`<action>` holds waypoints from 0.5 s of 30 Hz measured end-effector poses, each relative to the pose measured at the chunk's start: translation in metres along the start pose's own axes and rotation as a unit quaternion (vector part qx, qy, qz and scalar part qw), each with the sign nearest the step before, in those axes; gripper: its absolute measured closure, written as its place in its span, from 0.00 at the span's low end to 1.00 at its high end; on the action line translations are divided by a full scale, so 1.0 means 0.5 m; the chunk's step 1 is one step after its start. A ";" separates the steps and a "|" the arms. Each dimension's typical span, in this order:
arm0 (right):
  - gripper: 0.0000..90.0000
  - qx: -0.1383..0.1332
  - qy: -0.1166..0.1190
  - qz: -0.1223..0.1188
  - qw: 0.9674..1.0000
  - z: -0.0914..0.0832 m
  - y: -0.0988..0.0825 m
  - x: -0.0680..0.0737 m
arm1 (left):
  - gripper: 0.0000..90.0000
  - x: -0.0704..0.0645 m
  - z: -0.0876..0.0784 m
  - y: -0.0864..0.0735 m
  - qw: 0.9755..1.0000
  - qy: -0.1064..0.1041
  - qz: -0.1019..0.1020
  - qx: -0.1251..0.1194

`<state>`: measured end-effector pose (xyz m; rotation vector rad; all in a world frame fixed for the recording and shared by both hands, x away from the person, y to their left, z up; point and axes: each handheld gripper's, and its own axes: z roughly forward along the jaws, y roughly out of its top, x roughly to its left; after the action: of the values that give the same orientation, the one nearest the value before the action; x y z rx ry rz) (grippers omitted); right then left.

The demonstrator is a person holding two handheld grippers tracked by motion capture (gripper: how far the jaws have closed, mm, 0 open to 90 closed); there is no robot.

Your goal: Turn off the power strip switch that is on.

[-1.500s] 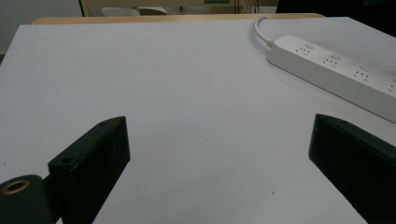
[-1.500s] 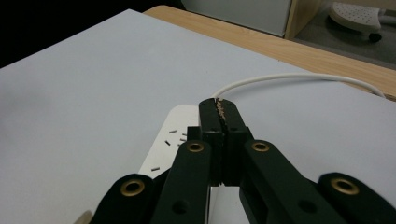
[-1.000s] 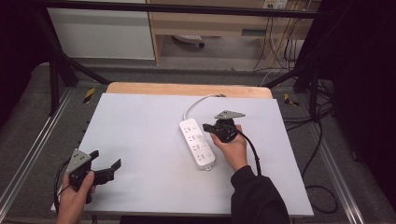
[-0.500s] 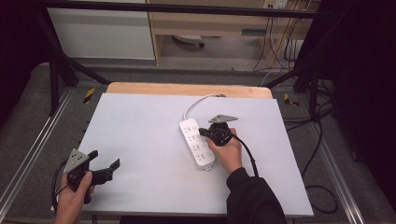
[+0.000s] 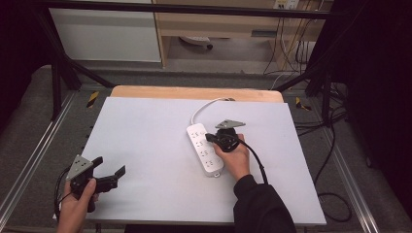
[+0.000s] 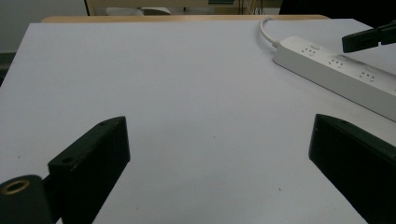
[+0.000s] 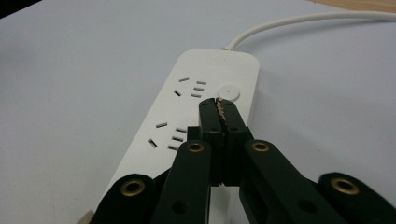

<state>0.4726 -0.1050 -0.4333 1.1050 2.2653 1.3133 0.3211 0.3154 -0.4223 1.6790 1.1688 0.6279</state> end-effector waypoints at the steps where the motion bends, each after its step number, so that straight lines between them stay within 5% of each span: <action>1: 1.00 0.000 0.002 -0.001 1.000 0.001 0.000 0.000 | 0.06 0.000 0.000 0.000 1.000 0.000 0.000 0.000; 15: 1.00 0.006 -0.007 -0.004 1.000 0.005 -0.002 0.003 | 0.06 0.001 -0.001 -0.001 1.000 0.004 -0.002 0.002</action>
<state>0.4727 -0.1026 -0.4356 1.1049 2.2683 1.2876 0.3206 0.3162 -0.4225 1.6786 1.1798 0.6308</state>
